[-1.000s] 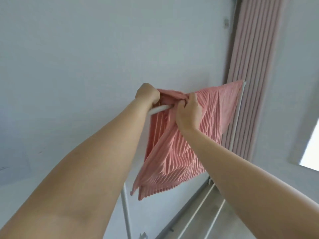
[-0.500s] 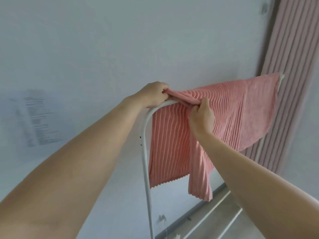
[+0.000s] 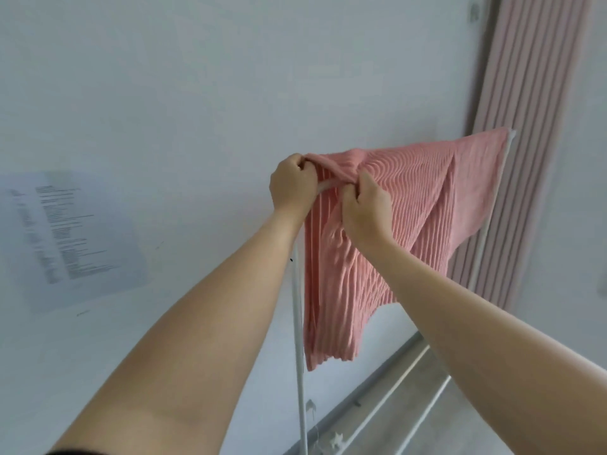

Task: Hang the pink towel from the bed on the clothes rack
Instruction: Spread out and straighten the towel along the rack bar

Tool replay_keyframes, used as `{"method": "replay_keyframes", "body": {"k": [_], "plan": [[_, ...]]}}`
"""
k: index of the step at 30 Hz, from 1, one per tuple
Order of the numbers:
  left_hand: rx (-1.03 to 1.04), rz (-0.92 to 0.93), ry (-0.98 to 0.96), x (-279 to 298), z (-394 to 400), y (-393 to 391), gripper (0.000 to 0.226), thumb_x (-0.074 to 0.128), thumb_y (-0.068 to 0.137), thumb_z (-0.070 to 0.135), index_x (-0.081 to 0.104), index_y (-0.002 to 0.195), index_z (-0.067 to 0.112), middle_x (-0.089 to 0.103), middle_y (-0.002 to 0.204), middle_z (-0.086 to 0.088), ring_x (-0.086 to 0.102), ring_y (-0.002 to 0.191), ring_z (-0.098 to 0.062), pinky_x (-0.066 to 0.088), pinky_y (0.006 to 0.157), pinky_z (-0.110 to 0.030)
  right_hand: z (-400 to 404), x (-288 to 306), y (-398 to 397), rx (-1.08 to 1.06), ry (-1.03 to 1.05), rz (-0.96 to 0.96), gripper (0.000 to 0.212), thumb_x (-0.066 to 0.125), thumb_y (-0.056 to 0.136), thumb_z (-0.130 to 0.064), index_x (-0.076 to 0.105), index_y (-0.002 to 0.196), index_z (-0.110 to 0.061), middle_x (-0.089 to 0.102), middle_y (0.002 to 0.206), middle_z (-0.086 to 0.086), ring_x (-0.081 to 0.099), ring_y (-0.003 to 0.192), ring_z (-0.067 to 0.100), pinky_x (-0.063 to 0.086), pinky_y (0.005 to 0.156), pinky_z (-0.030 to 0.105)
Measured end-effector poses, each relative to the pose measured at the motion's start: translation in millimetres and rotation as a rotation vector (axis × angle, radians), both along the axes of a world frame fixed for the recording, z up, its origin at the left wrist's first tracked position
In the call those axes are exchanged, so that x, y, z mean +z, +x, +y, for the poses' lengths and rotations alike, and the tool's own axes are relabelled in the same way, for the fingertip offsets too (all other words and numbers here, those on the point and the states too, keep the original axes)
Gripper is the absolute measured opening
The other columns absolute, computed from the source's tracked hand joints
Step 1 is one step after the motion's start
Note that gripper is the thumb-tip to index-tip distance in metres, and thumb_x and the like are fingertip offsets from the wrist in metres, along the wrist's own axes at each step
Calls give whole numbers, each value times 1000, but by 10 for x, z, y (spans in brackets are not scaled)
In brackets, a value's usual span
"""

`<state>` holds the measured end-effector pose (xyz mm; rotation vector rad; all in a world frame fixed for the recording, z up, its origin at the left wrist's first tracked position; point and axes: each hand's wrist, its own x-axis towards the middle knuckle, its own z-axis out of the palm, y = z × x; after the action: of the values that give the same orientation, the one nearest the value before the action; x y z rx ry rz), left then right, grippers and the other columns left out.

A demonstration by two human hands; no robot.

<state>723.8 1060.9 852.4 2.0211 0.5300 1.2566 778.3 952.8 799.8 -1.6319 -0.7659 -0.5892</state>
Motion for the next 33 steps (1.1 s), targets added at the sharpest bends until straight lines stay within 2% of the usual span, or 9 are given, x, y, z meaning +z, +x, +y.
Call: {"method": "replay_keyframes", "body": {"k": [3,6,9,13,18,20,24,30,33], "plan": [[-22,25,54,-4,139,-89,19,53,87,15,53,68,11,54,60,4,49,59,-17,43,59,-34,-24,-121,6,-77,-239,12,17,50,91,-19,48,74,-20,55,61,-6,49,48,9,33,44,23],[-39,45,155,-18,318,-238,17,55,86,16,54,69,12,58,63,0,55,65,-26,52,65,-38,110,-220,-125,-128,-230,-27,16,53,88,-17,46,75,-22,51,60,-8,46,48,9,29,46,25],[-292,-4,-77,-16,374,-345,10,58,77,15,63,69,11,64,70,-7,65,76,-31,59,76,-48,297,-188,-330,-109,-186,-24,14,50,88,-18,43,76,-23,51,60,-7,46,48,11,32,45,26],[-330,63,-77,-181,484,-432,30,54,86,34,66,72,11,69,73,-11,69,74,-31,60,70,-52,464,-65,-492,-118,-122,-81,20,50,90,-21,41,72,-25,50,57,-10,46,47,8,31,43,24],[-191,-18,-66,-378,462,-465,36,43,100,26,58,72,9,63,70,-3,64,72,-27,56,60,-29,473,-170,-450,-169,-260,-36,19,52,93,-20,50,74,-16,52,57,-6,46,49,12,31,45,28],[-215,-32,-33,-377,428,-459,28,44,99,22,57,78,8,62,74,-2,62,75,-24,54,64,-35,478,-190,-463,-163,-231,-20,22,51,96,-23,52,75,-16,54,58,-6,47,48,12,36,46,29],[-587,-7,-439,-409,439,-514,24,49,98,17,63,117,11,68,113,-14,68,102,-27,62,77,-53,482,-66,-495,-220,-103,-30,24,51,97,-27,51,74,-23,53,60,-13,47,50,2,31,46,21],[-856,14,-765,-463,468,-549,28,47,99,14,71,102,1,64,90,-14,59,90,-30,53,91,-44,546,154,-481,-234,-102,-46,16,54,96,-23,57,81,-18,56,67,-15,51,60,-1,30,49,16],[-808,-35,-728,-528,478,-514,33,49,100,21,72,101,-3,66,88,-14,60,84,-27,49,80,-40,568,207,-484,-232,-100,-38,14,55,94,-20,58,81,-18,56,66,-15,52,61,-1,30,50,14]]}}
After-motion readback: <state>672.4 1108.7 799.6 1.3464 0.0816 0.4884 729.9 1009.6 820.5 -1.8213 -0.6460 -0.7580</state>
